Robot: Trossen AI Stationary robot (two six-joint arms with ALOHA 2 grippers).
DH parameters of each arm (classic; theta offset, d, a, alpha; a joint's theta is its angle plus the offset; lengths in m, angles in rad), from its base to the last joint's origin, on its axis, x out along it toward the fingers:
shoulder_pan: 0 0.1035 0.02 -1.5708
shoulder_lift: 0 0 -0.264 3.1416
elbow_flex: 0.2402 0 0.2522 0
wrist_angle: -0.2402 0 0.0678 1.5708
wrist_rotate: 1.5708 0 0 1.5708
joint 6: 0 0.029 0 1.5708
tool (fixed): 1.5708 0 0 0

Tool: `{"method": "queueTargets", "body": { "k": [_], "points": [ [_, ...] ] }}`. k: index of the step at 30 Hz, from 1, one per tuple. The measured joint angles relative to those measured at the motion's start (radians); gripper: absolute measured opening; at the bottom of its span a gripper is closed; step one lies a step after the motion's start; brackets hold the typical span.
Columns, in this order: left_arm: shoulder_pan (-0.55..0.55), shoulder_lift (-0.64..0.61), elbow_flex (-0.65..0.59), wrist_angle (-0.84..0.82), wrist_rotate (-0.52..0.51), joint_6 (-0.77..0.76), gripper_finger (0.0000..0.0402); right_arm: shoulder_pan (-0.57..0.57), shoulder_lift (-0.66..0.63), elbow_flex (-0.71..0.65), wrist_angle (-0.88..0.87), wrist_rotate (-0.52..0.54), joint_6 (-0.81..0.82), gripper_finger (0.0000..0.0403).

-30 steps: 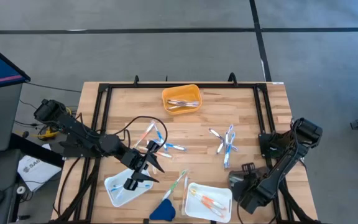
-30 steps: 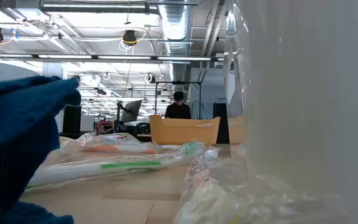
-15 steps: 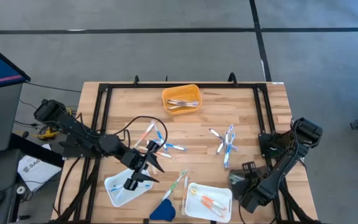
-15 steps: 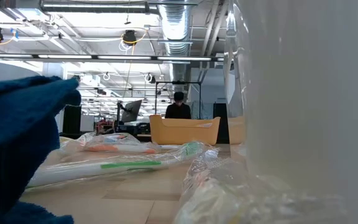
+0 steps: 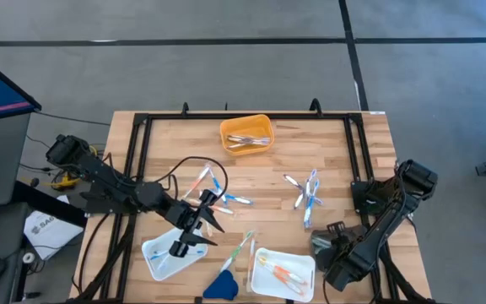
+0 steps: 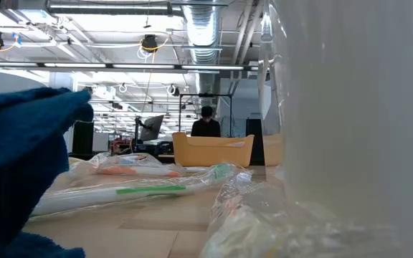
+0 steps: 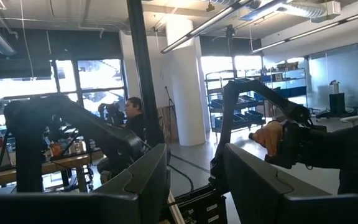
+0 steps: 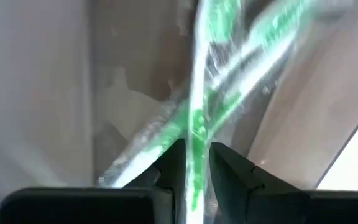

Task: Pick & Place Toothbrushes
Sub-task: Put the green toothbrush into the black bin

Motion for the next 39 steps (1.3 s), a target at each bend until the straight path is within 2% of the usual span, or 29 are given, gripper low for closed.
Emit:
{"method": "queueTargets", "body": {
  "k": [4,12,21,26,30,39],
  "points": [
    [0.0,0.0,0.0,0.0,0.0,0.0,0.0154,-0.002,0.0,0.051,0.001,0.003,-0.05,0.0055],
    [0.0,0.0,0.0,-0.002,0.0,0.0,0.0154,-0.004,-0.001,0.096,-0.01,0.003,-0.062,0.0003],
    [0.0,0.0,0.0,-0.005,0.0,-0.001,0.0154,0.072,-0.001,0.096,-0.179,0.001,0.098,0.0016],
    [0.0,0.0,0.0,-0.005,0.0,-0.001,0.0154,0.127,-0.001,0.096,-0.184,-0.002,0.163,0.0003],
    [0.0,0.0,0.0,-0.005,0.0,-0.001,0.0154,0.144,-0.001,0.096,-0.185,-0.059,0.214,0.0002],
    [0.0,0.0,0.0,-0.005,0.0,-0.001,0.0154,0.152,-0.001,0.056,-0.191,-0.125,0.217,0.0001]
  ]
}}
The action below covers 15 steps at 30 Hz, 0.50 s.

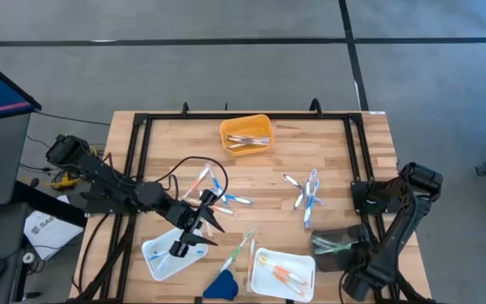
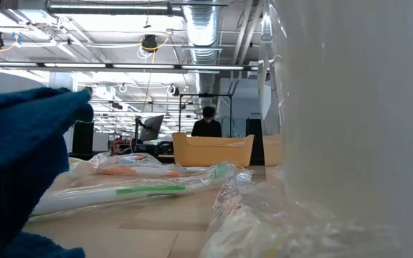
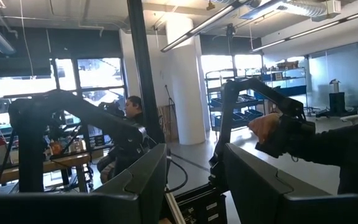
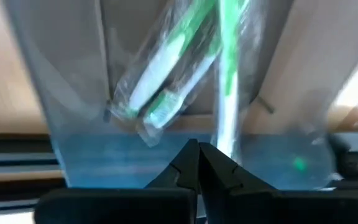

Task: Pick & Place Toothbrushes
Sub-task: Put the green toothbrush into the black bin

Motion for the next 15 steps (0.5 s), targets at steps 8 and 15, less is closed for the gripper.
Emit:
{"method": "queueTargets", "body": {
  "k": [8,15],
  "points": [
    [0.0,0.0,0.0,-0.003,0.0,0.0,0.0154,0.0,0.0,-0.08,0.003,-0.057,-0.008,0.0],
    [0.0,0.0,0.0,-0.002,0.0,0.0,0.0154,0.0,0.0,-0.082,-0.004,-0.053,-0.016,0.0]
  ]
}}
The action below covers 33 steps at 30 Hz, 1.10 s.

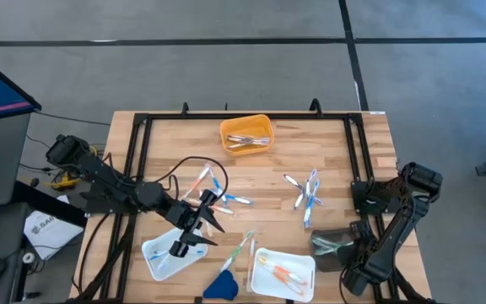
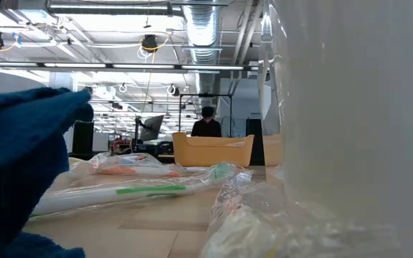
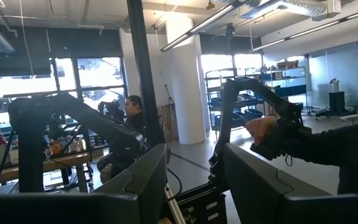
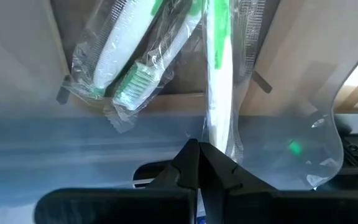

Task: Pick & Place Toothbrushes
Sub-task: Put the green toothbrush into the black bin

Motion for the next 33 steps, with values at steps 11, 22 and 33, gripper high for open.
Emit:
{"method": "queueTargets", "body": {
  "k": [11,22,33],
  "points": [
    [0.0,0.0,0.0,0.0,0.0,0.0,0.0154,-0.036,0.0,0.0,-0.006,0.053,-0.015,0.0],
    [0.0,0.0,0.0,0.0,0.0,0.0,0.0154,-0.067,0.0,0.0,-0.015,0.103,-0.021,0.0],
    [0.0,0.0,0.0,0.0,0.0,0.0,0.0154,-0.05,-0.002,0.078,-0.026,0.104,-0.005,0.0]
  ]
}}
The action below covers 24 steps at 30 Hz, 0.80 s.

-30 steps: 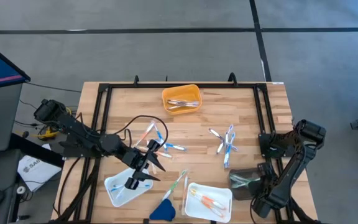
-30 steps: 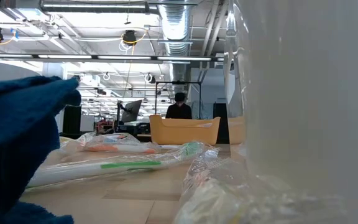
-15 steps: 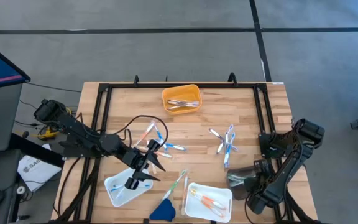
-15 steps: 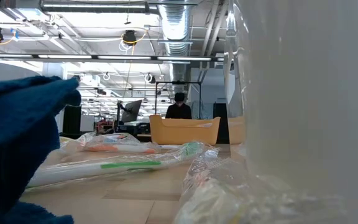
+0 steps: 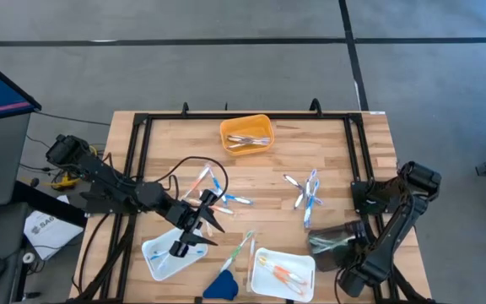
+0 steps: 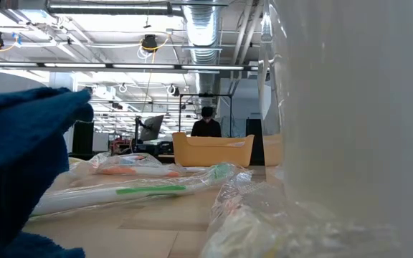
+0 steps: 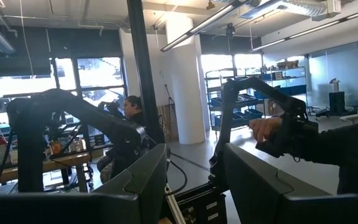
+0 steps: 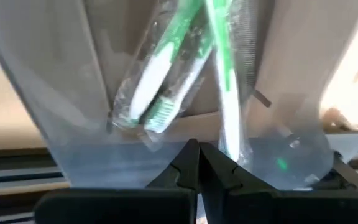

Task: Pick & Place Toothbrushes
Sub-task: Put the green toothbrush into the black bin

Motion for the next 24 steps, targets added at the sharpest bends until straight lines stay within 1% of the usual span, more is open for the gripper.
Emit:
{"method": "queueTargets", "body": {
  "k": [6,17,21,24],
  "points": [
    [0.0,0.0,0.0,0.0,-0.009,0.0,0.0154,-0.035,-0.001,0.035,-0.072,0.001,0.029,0.0],
    [0.0,0.0,0.0,-0.002,-0.011,0.001,0.0154,-0.101,-0.001,0.013,-0.082,-0.01,0.156,0.0],
    [0.0,0.0,0.0,-0.003,-0.011,0.0,0.0154,-0.092,-0.001,0.013,-0.072,-0.026,0.147,0.0],
    [0.0,0.0,0.0,-0.003,-0.011,0.0,0.0154,-0.067,-0.001,0.013,-0.026,-0.026,0.143,0.0002]
  ]
}}
